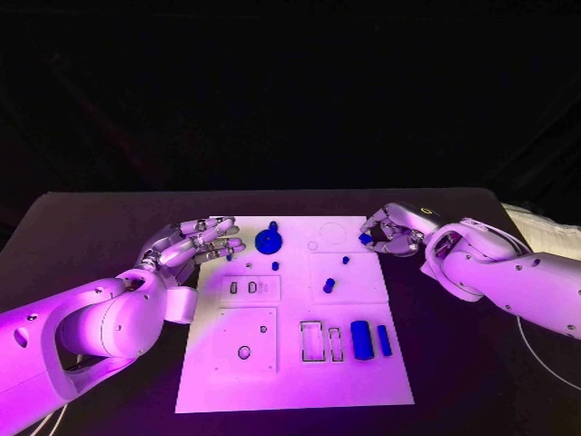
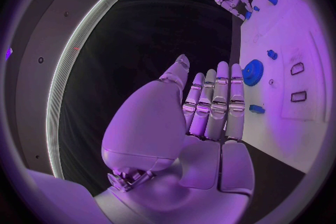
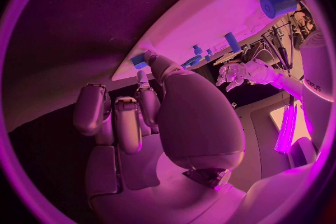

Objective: Assemble the parts on the task board

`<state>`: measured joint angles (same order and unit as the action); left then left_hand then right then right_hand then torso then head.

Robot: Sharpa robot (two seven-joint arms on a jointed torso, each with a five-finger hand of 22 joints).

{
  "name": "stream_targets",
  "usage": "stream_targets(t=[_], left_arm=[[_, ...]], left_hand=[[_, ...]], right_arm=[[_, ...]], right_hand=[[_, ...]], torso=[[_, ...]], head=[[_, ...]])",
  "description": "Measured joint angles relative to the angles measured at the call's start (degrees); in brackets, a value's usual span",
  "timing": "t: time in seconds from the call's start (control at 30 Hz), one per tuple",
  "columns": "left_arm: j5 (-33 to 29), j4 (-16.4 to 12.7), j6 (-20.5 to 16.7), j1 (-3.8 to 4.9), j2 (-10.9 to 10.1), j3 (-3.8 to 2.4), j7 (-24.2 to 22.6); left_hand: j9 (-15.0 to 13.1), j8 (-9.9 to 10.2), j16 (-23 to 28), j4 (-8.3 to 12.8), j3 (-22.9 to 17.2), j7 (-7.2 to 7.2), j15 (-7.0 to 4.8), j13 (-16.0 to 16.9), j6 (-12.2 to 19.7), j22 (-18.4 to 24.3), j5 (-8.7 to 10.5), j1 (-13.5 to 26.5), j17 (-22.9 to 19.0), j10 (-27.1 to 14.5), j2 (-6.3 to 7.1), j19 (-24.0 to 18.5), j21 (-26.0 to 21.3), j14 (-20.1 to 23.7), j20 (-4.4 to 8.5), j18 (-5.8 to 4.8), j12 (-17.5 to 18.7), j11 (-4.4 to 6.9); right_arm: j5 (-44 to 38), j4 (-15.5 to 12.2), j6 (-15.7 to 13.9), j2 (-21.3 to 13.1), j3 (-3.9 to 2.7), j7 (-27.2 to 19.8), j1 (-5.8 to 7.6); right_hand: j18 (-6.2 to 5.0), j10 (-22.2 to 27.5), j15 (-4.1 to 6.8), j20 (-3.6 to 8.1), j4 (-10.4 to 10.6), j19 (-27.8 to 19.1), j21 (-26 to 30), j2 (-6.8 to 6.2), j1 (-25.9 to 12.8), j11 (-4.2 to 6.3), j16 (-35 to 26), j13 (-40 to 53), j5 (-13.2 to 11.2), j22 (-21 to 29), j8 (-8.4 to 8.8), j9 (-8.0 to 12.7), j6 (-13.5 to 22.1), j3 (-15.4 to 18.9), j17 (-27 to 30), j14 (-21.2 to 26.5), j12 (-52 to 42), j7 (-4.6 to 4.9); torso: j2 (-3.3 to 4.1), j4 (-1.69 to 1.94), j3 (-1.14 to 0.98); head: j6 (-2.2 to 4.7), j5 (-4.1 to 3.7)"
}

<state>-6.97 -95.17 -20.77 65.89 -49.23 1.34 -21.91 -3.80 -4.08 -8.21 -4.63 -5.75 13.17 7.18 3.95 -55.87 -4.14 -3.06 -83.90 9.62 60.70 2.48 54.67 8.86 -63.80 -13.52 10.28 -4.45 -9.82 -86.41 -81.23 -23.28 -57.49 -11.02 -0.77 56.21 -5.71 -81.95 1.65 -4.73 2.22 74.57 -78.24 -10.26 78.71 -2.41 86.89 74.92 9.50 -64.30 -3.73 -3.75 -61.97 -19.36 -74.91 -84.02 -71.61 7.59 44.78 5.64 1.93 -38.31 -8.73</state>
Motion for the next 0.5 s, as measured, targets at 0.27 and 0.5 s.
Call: stream_targets(t=[0.27, 0.5], left_arm=[[0.0, 0.0, 0.0, 0.0, 0.0, 0.0, 0.0], [0.0, 0.0, 0.0, 0.0, 0.0, 0.0, 0.0]], left_hand=[[0.0, 0.0, 0.0, 0.1, 0.1, 0.0, 0.0, 0.0, 0.0, 0.0, 0.0, 0.0, 0.1, 0.0, 0.0, 0.0, 0.0, 0.0, 0.0, 0.0, 0.0, 0.0], [0.0, 0.0, 0.0, 0.1, 0.0, 0.0, 0.0, 0.0, 0.0, 0.0, 0.0, 0.0, 0.0, 0.0, 0.0, 0.0, 0.0, 0.0, 0.0, 0.0, 0.0, 0.0]], right_arm=[[-0.2, 0.0, -0.2, 0.1, -0.01, 0.3, -0.02], [-0.2, -0.1, -0.4, 0.1, -0.01, 0.5, -0.02]], right_hand=[[0.0, 0.0, 0.0, 0.0, 0.0, 0.0, 0.0, 0.0, 0.0, 0.0, 0.0, 0.0, 0.0, 0.0, 0.0, 0.0, 0.0, 0.3, 0.0, 0.0, 0.0, 0.0], [0.0, 0.0, 0.0, 0.0, 0.7, 0.0, 0.0, -0.47, -1.4, 0.0, 0.0, 0.0, -0.5, 0.0, 0.0, 0.0, 0.3, 1.9, 0.0, 0.0, 0.0, -0.12]], torso=[[-0.02, -0.01, -0.01], [-0.02, -0.03, -0.01]], head=[[-0.01, 0.03], [-0.01, -0.05]])
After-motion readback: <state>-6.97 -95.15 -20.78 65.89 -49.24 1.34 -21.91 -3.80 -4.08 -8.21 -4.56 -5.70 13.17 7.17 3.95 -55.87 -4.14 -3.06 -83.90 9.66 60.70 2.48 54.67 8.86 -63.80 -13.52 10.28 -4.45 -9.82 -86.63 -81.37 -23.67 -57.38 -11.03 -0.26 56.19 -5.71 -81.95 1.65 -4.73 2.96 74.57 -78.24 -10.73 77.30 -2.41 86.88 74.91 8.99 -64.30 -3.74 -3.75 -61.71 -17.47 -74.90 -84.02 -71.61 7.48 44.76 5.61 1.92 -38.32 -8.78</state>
